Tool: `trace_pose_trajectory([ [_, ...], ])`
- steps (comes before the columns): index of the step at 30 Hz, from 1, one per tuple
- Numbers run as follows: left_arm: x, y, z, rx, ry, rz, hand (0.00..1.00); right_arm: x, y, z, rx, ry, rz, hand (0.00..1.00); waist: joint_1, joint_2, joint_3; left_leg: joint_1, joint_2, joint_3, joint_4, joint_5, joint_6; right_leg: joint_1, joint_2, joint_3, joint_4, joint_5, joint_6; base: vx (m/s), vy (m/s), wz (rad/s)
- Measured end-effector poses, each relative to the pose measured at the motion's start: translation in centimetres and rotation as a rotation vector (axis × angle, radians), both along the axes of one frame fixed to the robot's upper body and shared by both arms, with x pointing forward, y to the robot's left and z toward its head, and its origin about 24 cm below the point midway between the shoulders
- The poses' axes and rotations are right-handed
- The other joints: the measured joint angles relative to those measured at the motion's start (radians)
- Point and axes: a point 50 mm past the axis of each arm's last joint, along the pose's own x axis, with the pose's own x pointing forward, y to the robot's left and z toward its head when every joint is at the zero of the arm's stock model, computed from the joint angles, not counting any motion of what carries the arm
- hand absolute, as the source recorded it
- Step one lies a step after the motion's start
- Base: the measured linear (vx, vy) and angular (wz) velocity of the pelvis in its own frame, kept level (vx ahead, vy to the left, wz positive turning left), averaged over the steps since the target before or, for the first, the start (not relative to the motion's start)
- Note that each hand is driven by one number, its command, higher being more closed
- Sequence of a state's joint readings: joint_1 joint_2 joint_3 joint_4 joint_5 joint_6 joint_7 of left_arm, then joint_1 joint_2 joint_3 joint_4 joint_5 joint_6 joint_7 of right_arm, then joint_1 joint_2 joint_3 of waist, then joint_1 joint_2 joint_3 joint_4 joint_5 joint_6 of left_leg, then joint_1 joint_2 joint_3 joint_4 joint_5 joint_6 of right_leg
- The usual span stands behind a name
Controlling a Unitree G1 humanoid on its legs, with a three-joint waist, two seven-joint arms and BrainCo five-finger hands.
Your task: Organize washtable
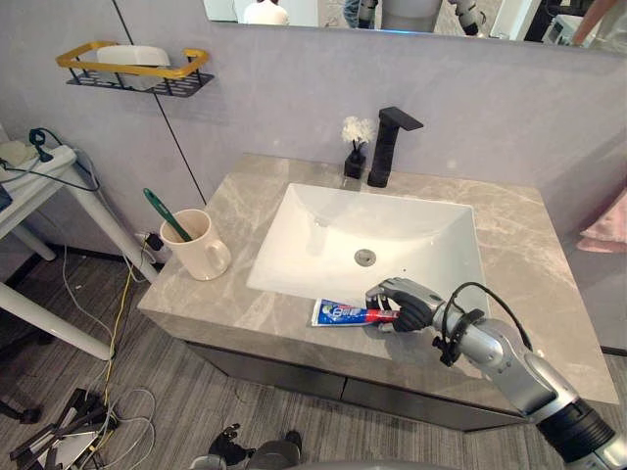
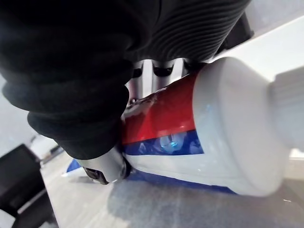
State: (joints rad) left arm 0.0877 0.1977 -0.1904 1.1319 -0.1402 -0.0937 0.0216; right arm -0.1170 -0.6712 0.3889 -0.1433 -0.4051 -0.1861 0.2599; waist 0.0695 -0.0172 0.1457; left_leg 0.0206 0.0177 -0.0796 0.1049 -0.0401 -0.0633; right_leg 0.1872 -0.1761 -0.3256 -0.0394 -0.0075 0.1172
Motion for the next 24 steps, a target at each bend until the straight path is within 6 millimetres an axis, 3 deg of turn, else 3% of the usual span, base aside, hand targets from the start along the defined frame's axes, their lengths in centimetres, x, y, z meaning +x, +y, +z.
trace_pose_trajectory([
  [6, -1.8, 0.6, -0.2, -0.02, 0.016, 0.161, 0.0, -0.1, 0.3, 0.0, 0.06, -0.009, -0.031, 1.0, 0.001, 0.002, 0.001, -0.003, 0.0, -0.002, 0.0, 0.0, 0.0, 0.0, 0.0, -0.002, -0.001, 0.0, 0.0, 0.0, 0.0, 0.0],
  [12, -4.8, 1.0, -0.5, -0.052, 0.039, 0.437, 0.0, -0.8, 0.3, 2.4, 0.179, -0.104, -0.047, 1.0, 0.002, 0.016, 0.002, -0.003, -0.001, -0.004, -0.011, 0.0, 0.0, -0.001, -0.001, -0.006, -0.001, -0.002, 0.001, 0.0, 0.0, 0.01],
  [16, -5.5, 3.5, 0.7, -0.004, -0.079, 0.671, 0.0, -1.5, 0.4, 3.0, 0.237, -0.137, -0.056, 1.0, 0.003, 0.018, 0.001, 0.003, -0.002, -0.018, -0.034, 0.006, -0.004, 0.0, -0.001, -0.026, 0.003, -0.015, 0.002, 0.01, -0.012, 0.12],
  [18, -3.8, 7.0, 3.7, 0.082, -0.328, 0.814, 0.0, -2.2, 0.0, 2.9, 0.252, -0.13, -0.072, 1.0, 0.029, 0.02, 0.0, -0.001, -0.003, -0.03, -0.036, 0.006, -0.005, 0.0, -0.001, -0.038, 0.006, -0.022, 0.001, 0.04, -0.016, 0.16],
  [20, -2.5, 9.2, 6.7, 0.156, -0.515, 0.856, 0.0, -2.5, -0.2, 2.8, 0.26, -0.127, -0.085, 1.0, 0.035, 0.022, -0.005, -0.008, -0.005, -0.04, -0.035, 0.006, -0.005, 0.001, -0.001, -0.051, 0.006, -0.026, 0.001, 0.04, -0.012, 0.18],
  [22, -0.5, 11.4, 12.4, 0.258, -0.83, 0.873, 0.0, -2.8, -0.6, 3.1, 0.279, -0.141, -0.109, 1.0, 0.056, 0.029, -0.011, -0.016, -0.011, -0.053, -0.035, 0.006, -0.005, 0.001, -0.004, -0.064, 0.005, -0.029, 0.002, 0.06, -0.007, 0.2],
  [23, -0.2, 11.7, 13.7, 0.278, -0.897, 0.873, 0.0, -2.8, -0.5, 3.2, 0.286, -0.147, -0.11, 1.0, 0.056, 0.031, -0.013, -0.019, -0.014, -0.058, -0.034, 0.006, -0.005, 0.002, -0.005, -0.07, 0.004, -0.029, 0.003, 0.05, 0.004, 0.2],
  [24, 0.4, 11.7, 17.0, 0.319, -1.056, 0.862, 0.0, -2.8, -0.5, 3.6, 0.308, -0.164, -0.116, 1.0, 0.057, 0.038, -0.018, -0.024, -0.021, -0.067, -0.033, 0.006, -0.005, 0.004, -0.009, -0.082, 0.004, -0.031, 0.005, 0.05, 0.006, 0.17],
])
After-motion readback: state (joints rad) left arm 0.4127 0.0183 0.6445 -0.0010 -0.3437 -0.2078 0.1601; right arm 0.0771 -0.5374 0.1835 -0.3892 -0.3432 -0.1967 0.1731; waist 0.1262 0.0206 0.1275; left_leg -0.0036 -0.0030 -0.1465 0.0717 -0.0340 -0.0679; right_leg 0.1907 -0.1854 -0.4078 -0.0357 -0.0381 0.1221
